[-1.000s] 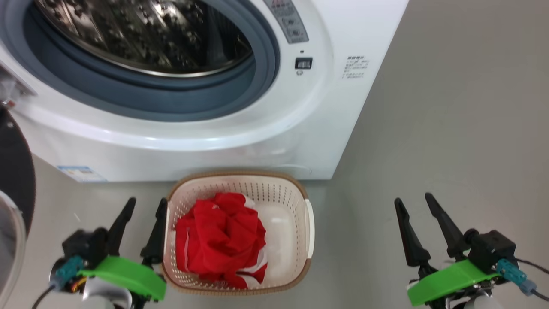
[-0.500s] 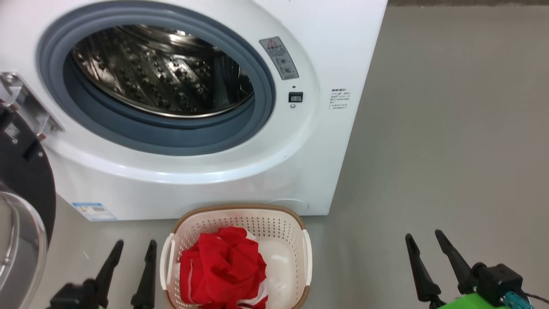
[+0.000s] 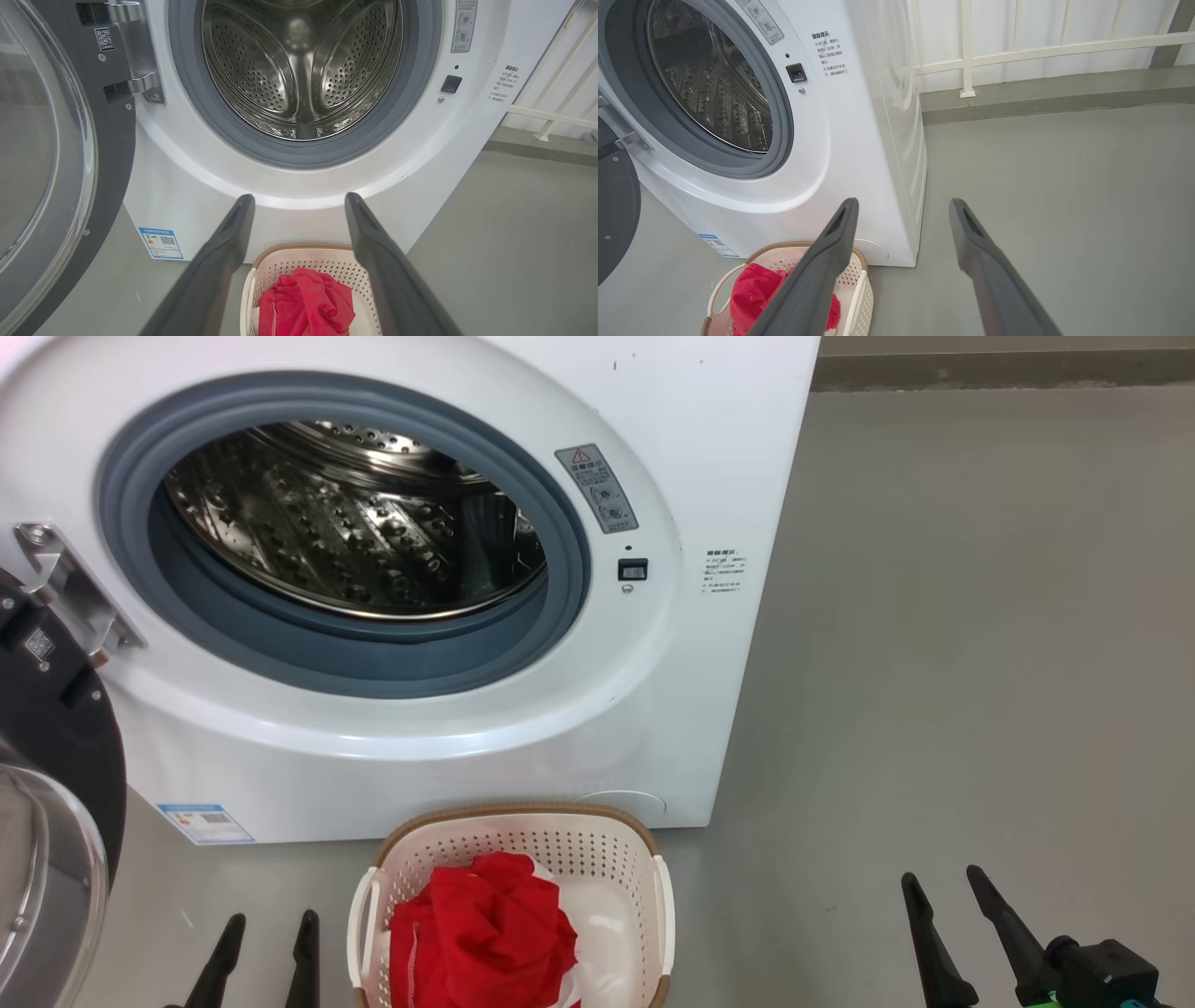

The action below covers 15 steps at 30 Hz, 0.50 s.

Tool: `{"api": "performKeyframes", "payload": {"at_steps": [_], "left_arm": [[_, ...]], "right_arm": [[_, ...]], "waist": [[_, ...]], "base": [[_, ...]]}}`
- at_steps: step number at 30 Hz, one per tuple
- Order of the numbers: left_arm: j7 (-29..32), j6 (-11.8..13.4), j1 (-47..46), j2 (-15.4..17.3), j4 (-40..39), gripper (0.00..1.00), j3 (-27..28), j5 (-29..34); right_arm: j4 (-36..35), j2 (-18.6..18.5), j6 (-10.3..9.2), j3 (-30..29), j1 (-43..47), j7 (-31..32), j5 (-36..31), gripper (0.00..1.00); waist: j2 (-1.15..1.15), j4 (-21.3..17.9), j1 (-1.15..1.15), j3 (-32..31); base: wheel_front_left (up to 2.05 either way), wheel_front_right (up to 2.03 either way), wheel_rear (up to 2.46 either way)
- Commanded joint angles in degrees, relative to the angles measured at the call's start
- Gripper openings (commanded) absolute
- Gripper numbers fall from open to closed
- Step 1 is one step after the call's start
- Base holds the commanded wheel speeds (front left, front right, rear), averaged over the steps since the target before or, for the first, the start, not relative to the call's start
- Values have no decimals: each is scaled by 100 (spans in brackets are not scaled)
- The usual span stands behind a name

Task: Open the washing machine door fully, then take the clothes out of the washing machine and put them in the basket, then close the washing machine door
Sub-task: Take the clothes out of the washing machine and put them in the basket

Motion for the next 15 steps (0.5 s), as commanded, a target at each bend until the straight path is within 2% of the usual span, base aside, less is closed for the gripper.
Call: {"api": "performKeyframes", "payload": {"at_steps": [1, 15], "left_arm": [[-46, -31, -63, 49, -165, 100, 225, 62], [-46, -31, -44, 1, -197, 100, 199, 102]], "right_arm": [[-149, -93, 36, 105, -38, -37, -5, 100], [-152, -120, 36, 83, -25, -37, -3, 100]], "waist": [[0, 5, 0, -5], [0, 35, 0, -45]], "base": [[0, 0, 0], [0, 0, 0]]}}
